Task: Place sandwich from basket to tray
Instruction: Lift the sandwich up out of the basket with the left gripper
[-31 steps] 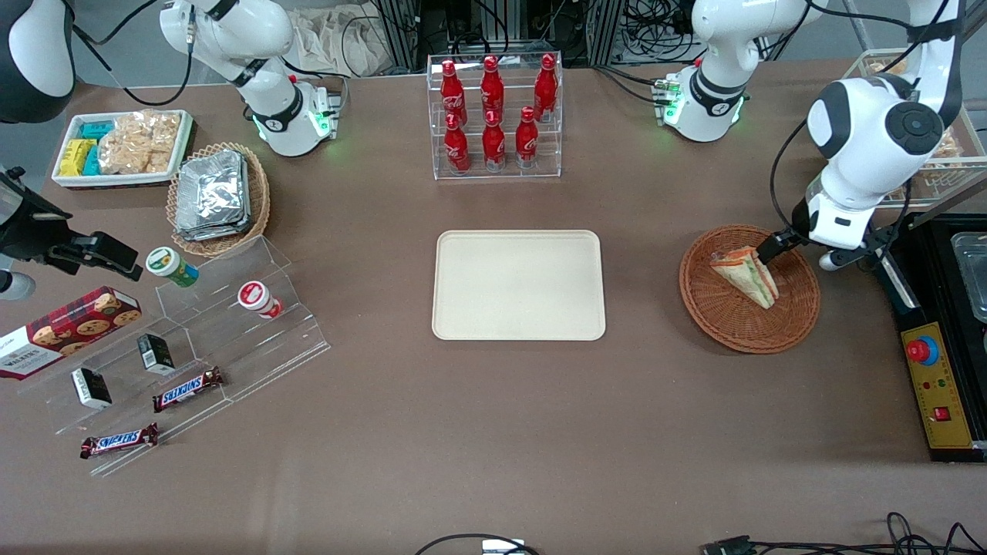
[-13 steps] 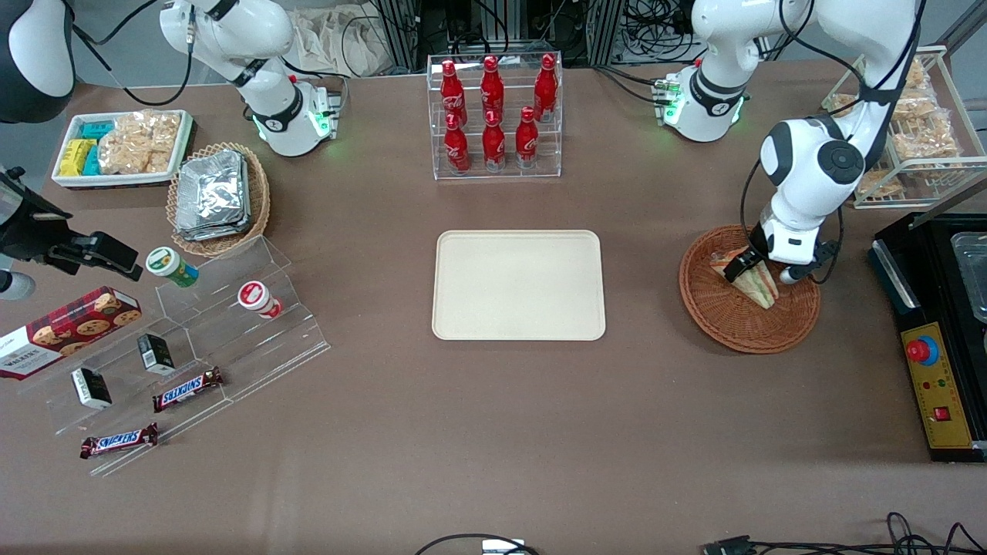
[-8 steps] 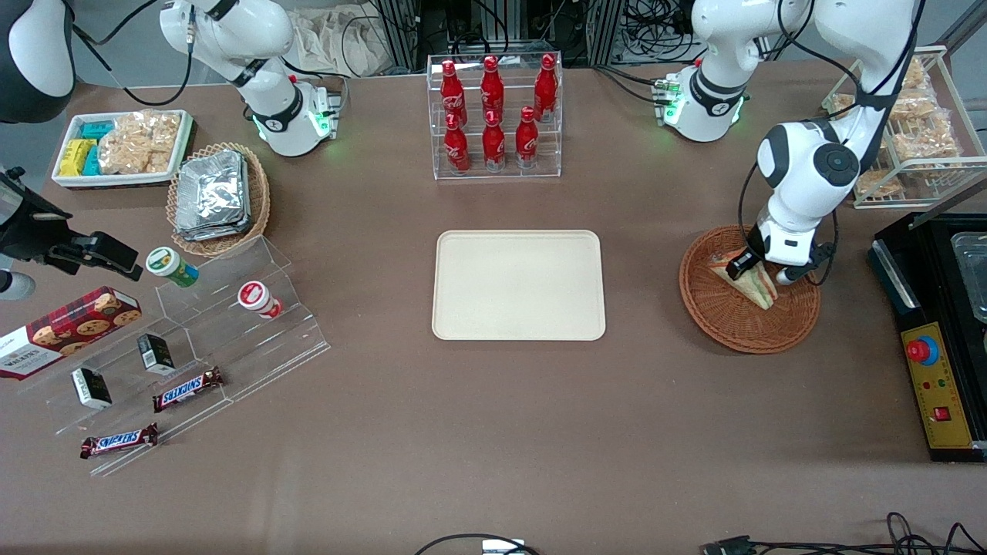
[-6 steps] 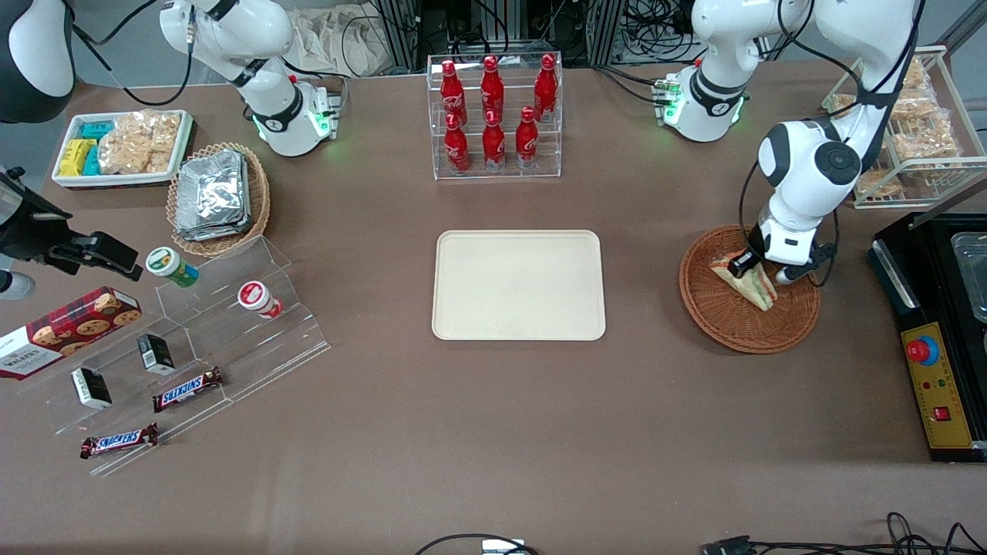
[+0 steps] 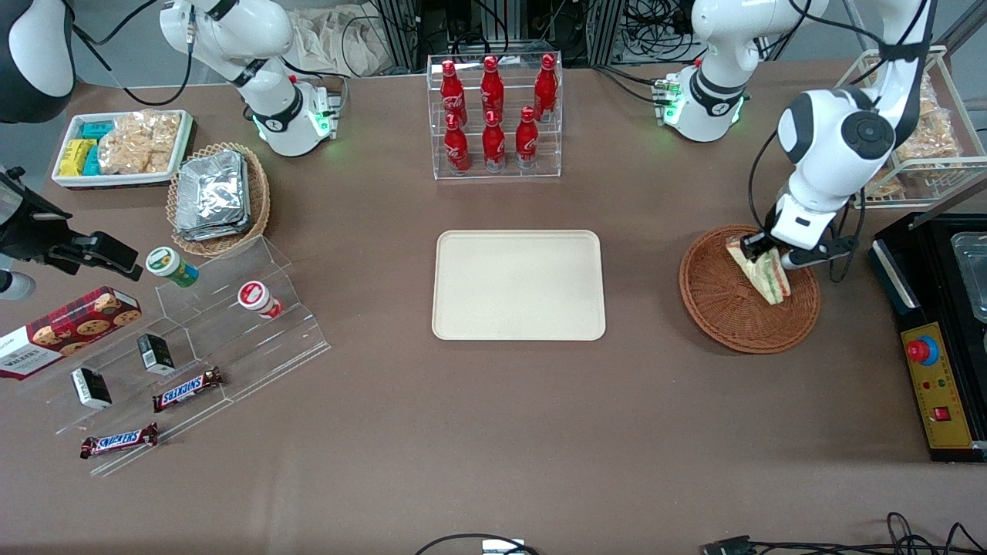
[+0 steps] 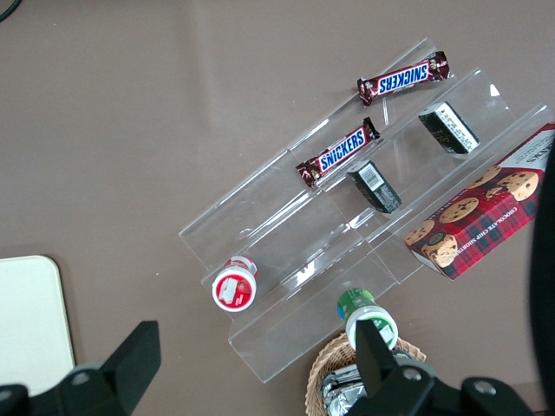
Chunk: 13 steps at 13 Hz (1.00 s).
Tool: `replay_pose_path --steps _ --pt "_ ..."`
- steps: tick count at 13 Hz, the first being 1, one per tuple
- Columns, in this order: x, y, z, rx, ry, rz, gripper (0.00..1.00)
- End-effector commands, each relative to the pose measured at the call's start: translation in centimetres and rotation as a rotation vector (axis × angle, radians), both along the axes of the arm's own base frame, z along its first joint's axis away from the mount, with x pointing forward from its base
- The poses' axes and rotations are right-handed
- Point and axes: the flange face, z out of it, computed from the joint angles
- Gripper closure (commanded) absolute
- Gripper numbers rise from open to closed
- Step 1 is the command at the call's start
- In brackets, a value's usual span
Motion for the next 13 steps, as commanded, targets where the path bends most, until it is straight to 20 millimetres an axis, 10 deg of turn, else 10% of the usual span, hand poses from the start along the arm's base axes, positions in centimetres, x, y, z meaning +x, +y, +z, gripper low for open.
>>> replay_pose_path --steps 1,5,13 --pt "-0.1 -1.6 3.5 0.034 0.003 -0.229 0.79" --pt "0.5 -5.0 4.9 0.050 -0.017 -0.518 0.78" --pt "0.5 -14.9 6.5 -0.027 -0.062 -0.548 0.79"
